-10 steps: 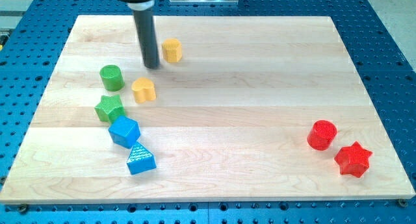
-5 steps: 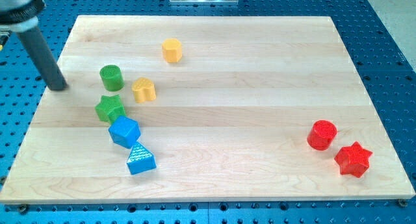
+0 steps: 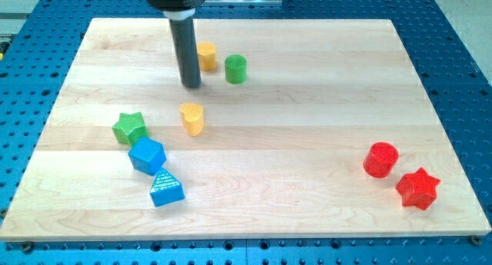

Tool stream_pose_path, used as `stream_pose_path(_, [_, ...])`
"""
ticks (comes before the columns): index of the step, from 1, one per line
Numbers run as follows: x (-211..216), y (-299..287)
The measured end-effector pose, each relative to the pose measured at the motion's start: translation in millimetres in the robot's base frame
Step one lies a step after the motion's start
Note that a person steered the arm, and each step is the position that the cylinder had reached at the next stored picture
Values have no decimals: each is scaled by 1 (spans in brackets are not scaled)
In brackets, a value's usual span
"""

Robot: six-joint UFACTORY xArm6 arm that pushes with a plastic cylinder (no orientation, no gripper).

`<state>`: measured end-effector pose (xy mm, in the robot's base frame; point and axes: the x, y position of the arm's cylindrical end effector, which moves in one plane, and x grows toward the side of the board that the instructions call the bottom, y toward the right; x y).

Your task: Push the green circle to the bottom right of the yellow hexagon

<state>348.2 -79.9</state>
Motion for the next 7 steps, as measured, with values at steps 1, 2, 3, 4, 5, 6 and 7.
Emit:
stream_pose_path(1, [-27, 77])
stream_pose_path(2, [-15, 89])
stream_pose_path(3, [-7, 149])
stream_pose_path(4, [-17, 197])
stream_pose_path(5, [-8, 215])
stream_pose_path(6, [24, 88])
stream_pose_path(7, [26, 110])
